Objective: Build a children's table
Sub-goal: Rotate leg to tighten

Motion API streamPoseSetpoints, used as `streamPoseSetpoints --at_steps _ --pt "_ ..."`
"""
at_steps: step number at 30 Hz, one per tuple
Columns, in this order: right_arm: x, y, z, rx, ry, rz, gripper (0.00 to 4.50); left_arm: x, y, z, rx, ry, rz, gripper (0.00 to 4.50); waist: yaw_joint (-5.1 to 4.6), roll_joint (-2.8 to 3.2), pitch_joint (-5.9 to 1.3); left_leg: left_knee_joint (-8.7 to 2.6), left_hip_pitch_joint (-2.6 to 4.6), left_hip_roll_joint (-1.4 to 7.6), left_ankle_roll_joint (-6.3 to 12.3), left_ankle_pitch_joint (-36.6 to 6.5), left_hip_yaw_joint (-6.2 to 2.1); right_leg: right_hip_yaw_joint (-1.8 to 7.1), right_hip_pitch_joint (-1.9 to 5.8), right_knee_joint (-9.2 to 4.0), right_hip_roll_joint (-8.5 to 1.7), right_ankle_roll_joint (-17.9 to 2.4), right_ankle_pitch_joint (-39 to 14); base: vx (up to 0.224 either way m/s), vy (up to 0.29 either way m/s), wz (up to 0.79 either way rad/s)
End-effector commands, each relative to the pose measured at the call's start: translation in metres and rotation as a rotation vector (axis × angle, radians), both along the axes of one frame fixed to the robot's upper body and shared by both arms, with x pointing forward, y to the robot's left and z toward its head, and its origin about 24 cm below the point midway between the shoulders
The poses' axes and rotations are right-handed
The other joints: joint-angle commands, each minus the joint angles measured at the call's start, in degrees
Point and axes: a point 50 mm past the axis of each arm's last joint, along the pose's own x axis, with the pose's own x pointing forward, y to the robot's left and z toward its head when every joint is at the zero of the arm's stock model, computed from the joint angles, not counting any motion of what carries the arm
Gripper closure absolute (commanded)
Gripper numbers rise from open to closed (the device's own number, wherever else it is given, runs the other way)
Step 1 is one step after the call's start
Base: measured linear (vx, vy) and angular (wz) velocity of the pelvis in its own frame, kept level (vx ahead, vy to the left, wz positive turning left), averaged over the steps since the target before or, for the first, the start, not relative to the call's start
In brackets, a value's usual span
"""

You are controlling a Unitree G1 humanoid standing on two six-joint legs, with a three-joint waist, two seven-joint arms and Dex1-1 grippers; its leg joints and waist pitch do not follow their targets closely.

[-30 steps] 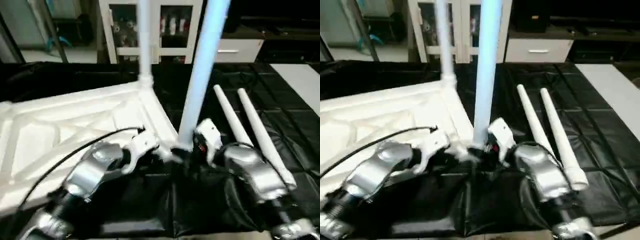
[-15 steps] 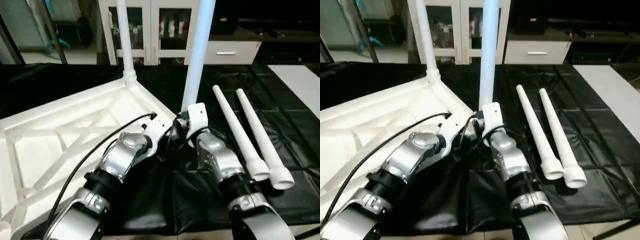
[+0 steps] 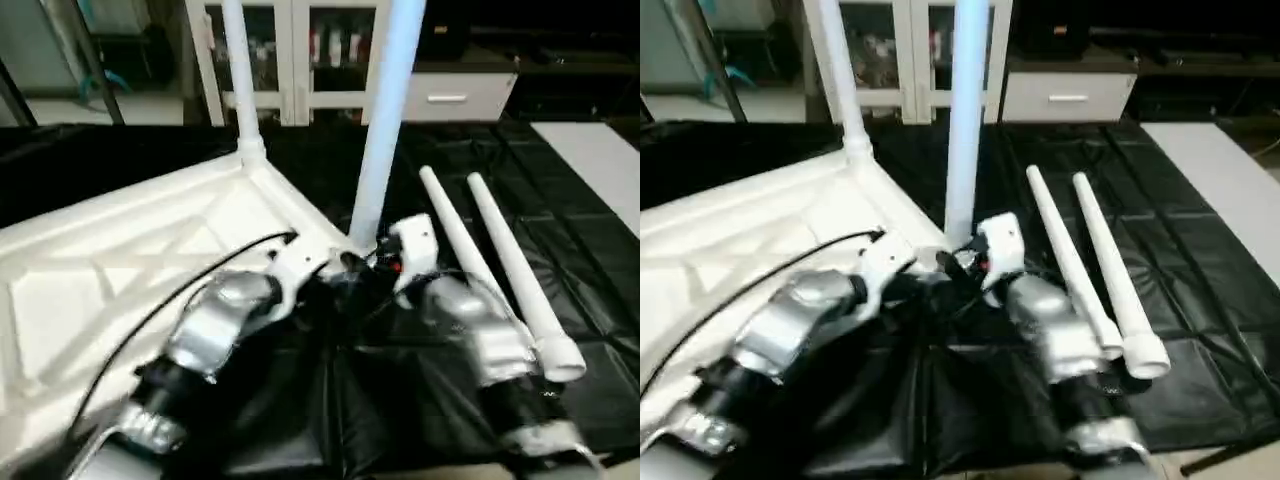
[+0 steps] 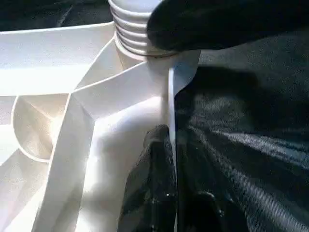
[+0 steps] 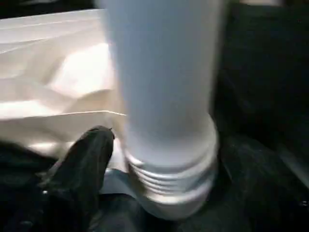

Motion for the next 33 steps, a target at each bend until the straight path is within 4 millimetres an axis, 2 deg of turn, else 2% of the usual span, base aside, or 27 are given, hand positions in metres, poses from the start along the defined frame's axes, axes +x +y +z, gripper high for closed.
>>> streamPoseSetpoints --at_steps 1,2,3,4,6,7,8,9,10,13,16,19,20,21,24,25,27,33 --pt "-0.007 -0.006 0.008 -0.020 -0.018 0.144 0.26 -0.011 0.004 -0.003 0.005 0.045 -0.059 4.50 0.76 -1.02 -3.66 -3.67 -0.18 1.96 5.07 -7.0 -0.20 2.83 3.14 -3.22 -3.11 -11.4 -13.4 0.000 0.000 0.00" --pt "-0.011 -0.011 0.009 -0.042 -0.017 0.197 0.26 -0.015 0.006 -0.002 0.008 0.057 -0.089 4.50 1.01 -0.39 -3.72 -3.61 0.06 1.98 4.86 -7.4 -0.22 2.76 3.19 -3.11 -3.02 -12.1 -13.0 0.000 0.000 0.00" --pt "-0.013 -0.015 0.010 -0.052 -0.013 0.229 0.26 -0.018 0.006 -0.002 0.008 0.068 -0.109 4.50 1.03 -0.59 -3.73 -3.57 0.02 2.09 4.94 -7.1 -0.19 2.84 3.22 -3.03 -3.04 -12.3 -12.2 0.000 0.000 0.00" --pt "-0.018 -0.020 0.011 -0.072 -0.005 0.296 0.26 -0.025 0.008 -0.001 0.006 0.093 -0.154 4.50 1.18 -0.41 -3.69 -3.57 0.14 2.16 5.24 -6.6 -0.13 2.91 3.14 -2.78 -2.87 -13.5 -9.6 0.000 0.000 0.00" --pt "-0.022 -0.023 0.012 -0.086 0.001 0.338 0.26 -0.030 0.008 0.000 0.005 0.110 -0.192 4.50 1.17 -0.48 -3.62 -3.59 0.12 2.17 5.33 -6.6 -0.17 2.91 3.13 -2.64 -2.86 -13.9 -9.2 0.000 0.000 0.00" --pt "-0.024 -0.025 0.012 -0.096 0.006 0.368 0.26 -0.034 0.009 0.000 0.006 0.120 -0.215 4.50 1.26 -0.20 -3.48 -3.67 0.12 2.04 5.24 -7.5 -0.15 2.86 3.12 -2.79 -2.80 -14.4 -9.8 0.000 0.000 0.00" --pt "-0.027 -0.027 0.012 -0.118 0.006 0.417 0.26 -0.037 0.010 0.001 0.004 0.130 -0.242 4.50 1.42 0.47 -3.44 -3.74 0.29 2.08 4.60 -8.9 -0.24 2.86 3.11 -2.90 -2.89 -14.3 -11.1 0.000 0.000 0.00" --pt "-0.029 -0.029 0.011 -0.132 0.011 0.444 0.26 -0.038 0.010 0.001 0.000 0.136 -0.253 4.50 1.27 0.10 -3.43 -3.75 0.25 2.07 4.39 -9.9 -0.17 2.82 3.14 -3.10 -2.80 -14.2 -11.8 0.000 0.000 0.00" --pt "-0.032 -0.033 0.009 -0.151 0.016 0.492 0.26 -0.040 0.011 0.002 -0.006 0.145 -0.269 4.50 1.44 0.47 -3.28 -3.83 0.47 2.12 3.54 -11.6 -0.16 2.92 3.02 -3.42 -2.85 -13.9 -13.4 0.000 0.000 0.00" --pt "-0.030 -0.033 0.013 -0.118 0.004 0.497 0.26 -0.040 0.009 0.004 -0.008 0.149 -0.280 4.50 1.74 0.11 -3.26 -3.92 0.47 2.07 2.95 -12.7 -0.20 2.94 3.07 -3.52 -2.80 -13.4 -14.8 0.000 0.000 0.00" --pt "-0.028 -0.030 0.013 -0.096 -0.002 0.499 0.26 -0.042 0.008 0.004 -0.008 0.154 -0.286 4.50 1.87 0.16 -3.24 -4.01 0.57 2.08 2.23 -13.6 -0.33 2.87 2.98 -3.64 -2.78 -12.8 -16.1 0.000 0.000 0.00" --pt "-0.027 -0.028 0.011 -0.096 -0.004 0.491 0.26 -0.044 0.007 0.003 -0.011 0.161 -0.289 4.50 1.87 0.15 -3.43 -3.94 0.50 2.09 2.12 -12.6 -0.42 2.89 3.10 -3.33 -2.76 -13.1 -14.2 0.000 0.000 0.00" --pt "-0.025 -0.027 0.010 -0.090 -0.004 0.486 0.26 -0.044 0.007 0.003 -0.012 0.163 -0.290 4.50 1.80 -0.25 -3.50 -3.87 0.47 2.07 2.32 -12.0 -0.32 2.88 3.09 -3.24 -2.76 -13.5 -13.3 0.000 0.000 0.00" --pt "-0.024 -0.026 0.009 -0.085 -0.004 0.474 0.26 -0.045 0.007 0.003 -0.013 0.164 -0.290 4.50 1.92 -0.10 -3.56 -3.83 0.49 2.07 2.41 -11.6 -0.36 2.88 3.13 -3.11 -2.85 -13.7 -12.9 0.000 0.000 0.00" --pt "-0.022 -0.024 0.006 -0.085 0.004 0.471 0.62 -0.045 0.007 0.002 -0.013 0.167 -0.287 4.50 1.95 0.04 -3.58 -3.74 0.43 2.04 2.70 -10.3 -0.32 2.89 3.17 -2.95 -2.82 -14.1 -11.7 0.000 0.000 0.00" --pt "-0.021 -0.025 0.003 -0.109 0.003 0.468 0.62 -0.045 0.008 0.002 -0.012 0.170 -0.285 4.50 2.03 0.29 -3.60 -3.69 0.53 2.05 2.74 -10.0 -0.27 2.88 3.11 -2.93 -2.77 -14.4 -10.8 0.000 0.000 0.00" --pt "-0.020 -0.025 0.003 -0.109 0.005 0.466 0.91 -0.045 0.008 0.003 -0.012 0.171 -0.286 4.50 2.13 -0.16 -3.61 -3.70 0.50 2.00 2.74 -9.9 -0.23 2.88 3.25 -2.83 -2.74 -14.5 -10.6 0.000 0.000 0.00" --pt "-0.018 -0.026 0.002 -0.120 0.006 0.481 1.31 -0.045 0.008 0.001 -0.007 0.174 -0.285 4.50 2.08 0.00 -3.54 -3.69 0.48 2.00 2.66 -10.9 -0.31 2.86 3.24 -2.98 -2.80 -13.9 -12.6 0.000 0.000 0.00"
